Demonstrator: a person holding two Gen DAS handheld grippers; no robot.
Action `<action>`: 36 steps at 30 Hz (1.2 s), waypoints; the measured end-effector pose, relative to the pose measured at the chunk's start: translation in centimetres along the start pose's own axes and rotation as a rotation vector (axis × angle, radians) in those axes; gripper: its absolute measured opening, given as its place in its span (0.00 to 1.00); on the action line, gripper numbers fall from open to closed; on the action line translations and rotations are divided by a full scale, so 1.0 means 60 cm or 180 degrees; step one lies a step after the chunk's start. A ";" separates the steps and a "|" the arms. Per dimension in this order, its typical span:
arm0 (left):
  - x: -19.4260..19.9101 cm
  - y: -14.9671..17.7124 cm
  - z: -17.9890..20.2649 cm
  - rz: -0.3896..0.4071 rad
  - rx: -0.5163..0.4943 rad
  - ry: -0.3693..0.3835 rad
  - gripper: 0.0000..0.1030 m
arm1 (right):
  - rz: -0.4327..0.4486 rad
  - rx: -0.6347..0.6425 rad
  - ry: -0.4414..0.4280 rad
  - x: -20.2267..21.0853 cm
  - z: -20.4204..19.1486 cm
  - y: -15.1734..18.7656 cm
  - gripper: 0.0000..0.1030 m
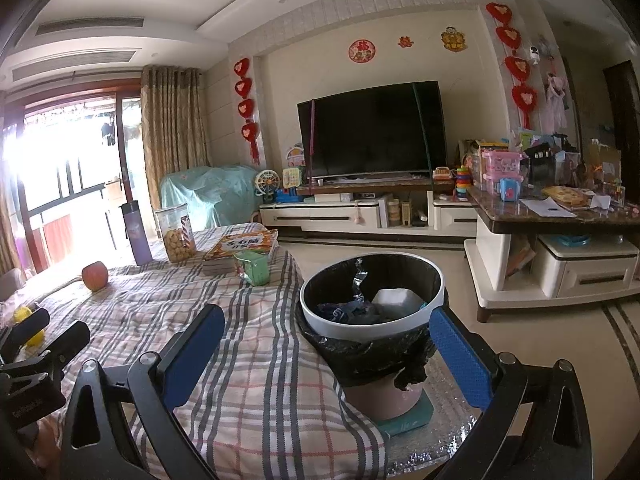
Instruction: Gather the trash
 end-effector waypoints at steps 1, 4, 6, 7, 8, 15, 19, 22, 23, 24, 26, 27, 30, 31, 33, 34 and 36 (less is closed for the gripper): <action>0.001 0.000 0.000 0.0002 -0.0002 -0.0001 0.99 | 0.0003 0.0001 -0.0002 0.000 0.000 0.000 1.00; 0.001 0.000 0.000 0.0003 -0.0002 -0.0002 0.99 | 0.0002 0.0005 0.0006 0.000 0.000 0.000 1.00; 0.001 0.000 0.000 0.0002 0.0003 0.0000 0.99 | 0.0002 0.0003 0.0002 0.000 -0.001 -0.001 1.00; 0.000 0.000 0.000 0.0000 0.0007 0.0000 0.99 | 0.0000 0.0002 0.0004 0.000 -0.001 -0.001 1.00; 0.001 0.000 0.000 -0.0001 0.0003 -0.0001 0.99 | 0.0000 0.0004 0.0003 0.000 -0.001 0.000 1.00; 0.000 0.001 0.000 -0.0003 0.0005 0.0002 0.99 | 0.0001 0.0004 0.0001 0.000 -0.001 -0.001 1.00; -0.001 0.001 -0.002 -0.0008 0.0008 -0.0006 0.99 | 0.0000 0.0026 -0.0009 0.000 -0.008 -0.002 1.00; -0.001 0.001 -0.002 -0.0006 0.0004 -0.0003 0.99 | 0.0000 0.0016 -0.0014 0.000 -0.008 -0.002 1.00; -0.001 0.002 -0.002 -0.0008 0.0004 -0.0002 0.99 | -0.0003 0.0019 -0.0010 0.000 -0.008 -0.002 1.00; -0.001 0.002 -0.003 -0.0010 0.0005 0.0000 0.99 | -0.0001 0.0020 -0.0011 0.000 -0.008 -0.002 1.00; -0.001 0.002 -0.002 -0.0008 0.0004 -0.0002 0.99 | -0.0002 0.0023 -0.0013 0.000 -0.008 -0.002 1.00; -0.001 0.002 -0.002 -0.0007 0.0005 0.0000 0.99 | -0.0003 0.0027 -0.0017 -0.001 -0.009 -0.002 1.00; -0.001 0.002 -0.002 -0.0007 0.0003 -0.0001 0.99 | -0.0002 0.0033 -0.0027 -0.001 -0.013 -0.003 1.00; -0.001 0.002 -0.002 -0.0008 0.0003 -0.0001 0.99 | -0.0004 0.0029 -0.0027 -0.001 -0.012 -0.003 1.00; -0.001 0.002 -0.002 -0.0010 0.0007 0.0000 0.99 | -0.0004 0.0027 -0.0029 -0.001 -0.013 -0.003 1.00; -0.001 0.002 -0.002 -0.0011 0.0007 -0.0002 0.99 | -0.0004 0.0029 -0.0031 -0.001 -0.013 -0.003 1.00; -0.001 0.002 -0.002 -0.0011 0.0006 -0.0002 0.99 | -0.0005 0.0030 -0.0030 -0.001 -0.013 -0.003 1.00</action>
Point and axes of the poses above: each gripper's, at about its wrist camera, not at the fingertips, and x roughly against the way its jaws point, z to its right, y to its underside, the point moved 5 cm from there along -x, roughly the way its jaws point, and after that the axes turned 12 degrees about x, right-handed, at the moved point
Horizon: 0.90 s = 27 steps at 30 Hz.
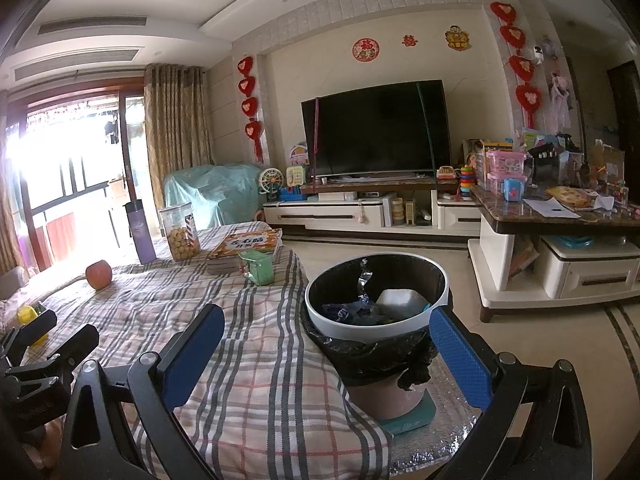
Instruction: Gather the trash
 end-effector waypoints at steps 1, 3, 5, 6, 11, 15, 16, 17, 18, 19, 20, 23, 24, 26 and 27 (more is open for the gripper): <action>0.000 0.000 0.000 -0.0002 -0.0001 0.0000 0.99 | 0.0000 0.0000 0.0000 0.000 0.000 0.000 1.00; -0.001 0.001 0.000 -0.0006 -0.0002 0.0005 0.99 | 0.0000 -0.0001 -0.0002 0.000 -0.001 0.000 1.00; -0.003 0.001 -0.001 -0.0009 -0.0003 0.0005 0.99 | 0.0001 -0.0004 -0.0001 0.000 -0.001 -0.001 1.00; -0.003 0.001 0.000 -0.0011 -0.0002 0.0007 0.99 | 0.0001 -0.0003 0.0001 0.001 -0.002 -0.001 1.00; -0.004 0.002 -0.001 -0.0010 -0.0008 0.0002 0.99 | -0.0010 -0.0002 -0.0016 -0.001 -0.002 -0.001 1.00; -0.007 0.003 -0.004 -0.0017 -0.0010 -0.0001 0.99 | -0.0024 -0.0011 -0.0046 -0.004 -0.005 -0.004 1.00; -0.008 0.003 -0.005 -0.0022 -0.0006 -0.0001 0.99 | -0.0029 -0.0012 -0.0052 -0.005 -0.005 -0.004 1.00; -0.009 0.003 -0.005 -0.0020 -0.0006 -0.0001 0.99 | -0.0033 -0.0013 -0.0058 -0.006 -0.004 -0.004 1.00; -0.009 0.003 -0.005 -0.0020 -0.0008 -0.0001 0.99 | -0.0037 -0.0014 -0.0063 -0.007 -0.004 -0.004 1.00; -0.013 0.004 -0.006 -0.0025 -0.0007 -0.0001 0.99 | -0.0044 -0.0016 -0.0069 -0.008 -0.004 -0.004 1.00; -0.016 0.004 -0.007 -0.0032 -0.0006 0.0002 0.99 | -0.0051 -0.0017 -0.0075 -0.009 -0.005 -0.005 1.00; -0.023 0.006 -0.008 -0.0053 -0.0015 0.0007 0.99 | -0.0069 -0.0024 -0.0088 -0.013 -0.002 -0.003 1.00; -0.024 0.006 -0.008 -0.0055 -0.0018 0.0006 0.99 | -0.0075 -0.0026 -0.0092 -0.014 -0.002 -0.002 1.00; -0.026 0.005 -0.008 -0.0067 -0.0018 0.0015 0.99 | -0.0095 -0.0035 -0.0104 -0.017 -0.001 -0.002 1.00; -0.027 0.004 -0.009 -0.0074 -0.0013 0.0024 0.99 | -0.0104 -0.0042 -0.0109 -0.019 -0.002 -0.002 1.00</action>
Point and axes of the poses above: each gripper's, at about its wrist camera, not at the fingertips, and x roughly against the way its jaws point, z to its right, y to its underside, the point moved 5 cm from there along -x, roughly the way its jaws point, and after that the axes turned 12 degrees about x, right-handed, at the moved point
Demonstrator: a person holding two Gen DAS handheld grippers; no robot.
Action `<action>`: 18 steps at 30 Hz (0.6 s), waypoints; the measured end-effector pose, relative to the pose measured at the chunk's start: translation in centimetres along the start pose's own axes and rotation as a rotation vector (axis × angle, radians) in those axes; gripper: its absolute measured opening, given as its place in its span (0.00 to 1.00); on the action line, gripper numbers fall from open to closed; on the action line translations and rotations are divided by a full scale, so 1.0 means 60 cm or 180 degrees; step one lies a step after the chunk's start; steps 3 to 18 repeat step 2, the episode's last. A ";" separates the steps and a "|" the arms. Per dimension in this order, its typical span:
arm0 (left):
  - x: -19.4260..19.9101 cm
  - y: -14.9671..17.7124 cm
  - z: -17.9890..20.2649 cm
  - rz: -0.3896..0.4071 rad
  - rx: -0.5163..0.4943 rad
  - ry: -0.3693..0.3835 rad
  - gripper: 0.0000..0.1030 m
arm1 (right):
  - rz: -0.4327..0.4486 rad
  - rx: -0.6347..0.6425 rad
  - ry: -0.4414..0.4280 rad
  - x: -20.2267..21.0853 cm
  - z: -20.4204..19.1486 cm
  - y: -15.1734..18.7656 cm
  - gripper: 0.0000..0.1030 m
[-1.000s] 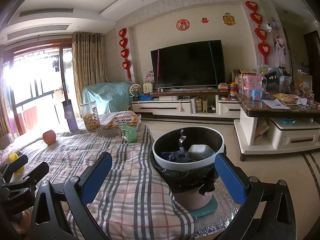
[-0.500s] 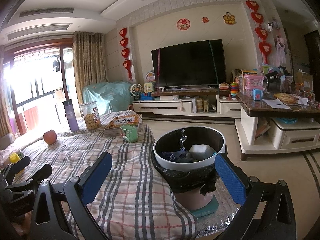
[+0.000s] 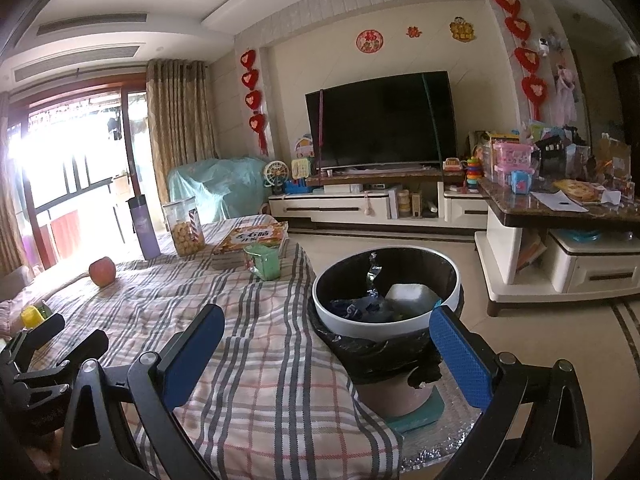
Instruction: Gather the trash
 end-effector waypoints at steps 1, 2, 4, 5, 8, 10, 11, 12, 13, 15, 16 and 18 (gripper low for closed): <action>-0.001 -0.001 -0.001 -0.0008 0.0007 0.0009 0.99 | -0.0010 -0.0007 -0.0010 -0.002 0.001 0.000 1.00; -0.002 -0.002 -0.001 -0.0017 0.0015 0.0022 0.99 | -0.0022 -0.0014 -0.0021 -0.004 0.000 0.000 1.00; -0.002 -0.002 -0.001 -0.0017 0.0015 0.0022 0.99 | -0.0022 -0.0014 -0.0021 -0.004 0.000 0.000 1.00; -0.002 -0.002 -0.001 -0.0017 0.0015 0.0022 0.99 | -0.0022 -0.0014 -0.0021 -0.004 0.000 0.000 1.00; -0.002 -0.002 -0.001 -0.0017 0.0015 0.0022 0.99 | -0.0022 -0.0014 -0.0021 -0.004 0.000 0.000 1.00; -0.002 -0.002 -0.001 -0.0017 0.0015 0.0022 0.99 | -0.0022 -0.0014 -0.0021 -0.004 0.000 0.000 1.00; -0.002 -0.002 -0.001 -0.0017 0.0015 0.0022 0.99 | -0.0022 -0.0014 -0.0021 -0.004 0.000 0.000 1.00; -0.002 -0.002 -0.001 -0.0017 0.0015 0.0022 0.99 | -0.0022 -0.0014 -0.0021 -0.004 0.000 0.000 1.00; -0.002 -0.002 -0.001 -0.0017 0.0015 0.0022 0.99 | -0.0022 -0.0014 -0.0021 -0.004 0.000 0.000 1.00; -0.002 -0.002 -0.001 -0.0017 0.0015 0.0022 0.99 | -0.0022 -0.0014 -0.0021 -0.004 0.000 0.000 1.00; -0.002 -0.002 -0.001 -0.0017 0.0015 0.0022 0.99 | -0.0022 -0.0014 -0.0021 -0.004 0.000 0.000 1.00; -0.002 -0.002 -0.001 -0.0017 0.0015 0.0022 0.99 | -0.0022 -0.0014 -0.0021 -0.004 0.000 0.000 1.00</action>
Point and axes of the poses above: each gripper's, at about its wrist camera, not at the fingertips, and x roughly against the way its jaws point, z to its right, y to its underside, the point moved 5 cm from there along -x, roughly the way its jaws point, and after that the axes turned 12 degrees about x, right-handed, at the moved point
